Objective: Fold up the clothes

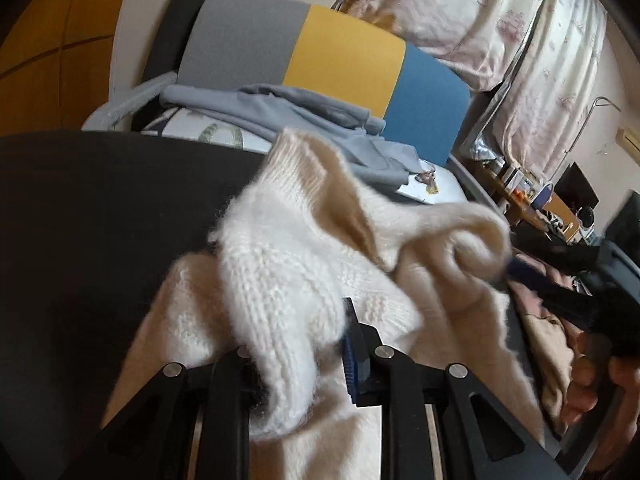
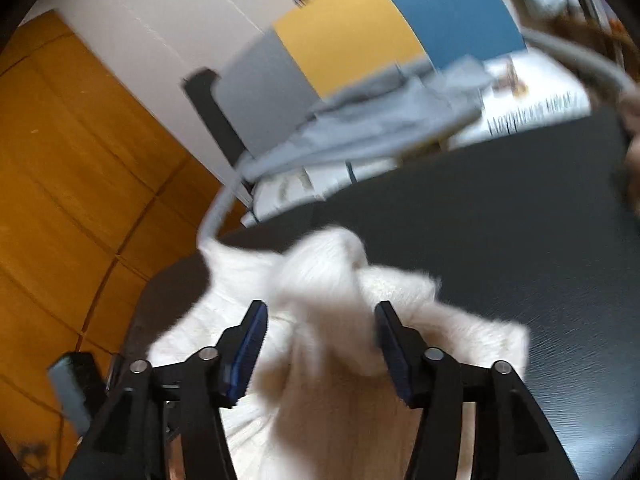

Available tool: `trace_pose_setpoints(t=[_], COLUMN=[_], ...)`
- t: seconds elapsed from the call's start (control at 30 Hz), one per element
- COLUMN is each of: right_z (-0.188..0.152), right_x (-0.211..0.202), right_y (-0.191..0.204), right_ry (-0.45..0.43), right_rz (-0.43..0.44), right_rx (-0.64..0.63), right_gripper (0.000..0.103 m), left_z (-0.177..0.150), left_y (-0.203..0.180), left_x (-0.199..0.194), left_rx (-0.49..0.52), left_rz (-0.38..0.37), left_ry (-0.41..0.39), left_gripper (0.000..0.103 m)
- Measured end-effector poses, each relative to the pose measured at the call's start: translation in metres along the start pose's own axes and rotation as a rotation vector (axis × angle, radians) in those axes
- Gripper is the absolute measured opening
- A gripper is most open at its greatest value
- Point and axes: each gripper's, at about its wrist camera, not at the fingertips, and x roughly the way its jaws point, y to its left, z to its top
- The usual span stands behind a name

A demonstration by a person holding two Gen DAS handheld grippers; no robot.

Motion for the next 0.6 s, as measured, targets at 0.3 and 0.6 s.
trace_pose_setpoints(t=[0.3, 0.6], right_z=[-0.054, -0.147], right_x=[-0.109, -0.027], right_y=[-0.013, 0.019], right_ry=[-0.071, 0.188], right_rz=[-0.104, -0.229], right_rx=[-0.144, -0.481], right_gripper=[0.068, 0.039], left_z=[-0.048, -0.059], left_y=[-0.018, -0.027], left_x=[-0.054, -0.014], left_rx=[-0.040, 0.132], left_rz=[-0.014, 0.093], left_ry=[-0.041, 0.042], left_gripper=[0.023, 0.023])
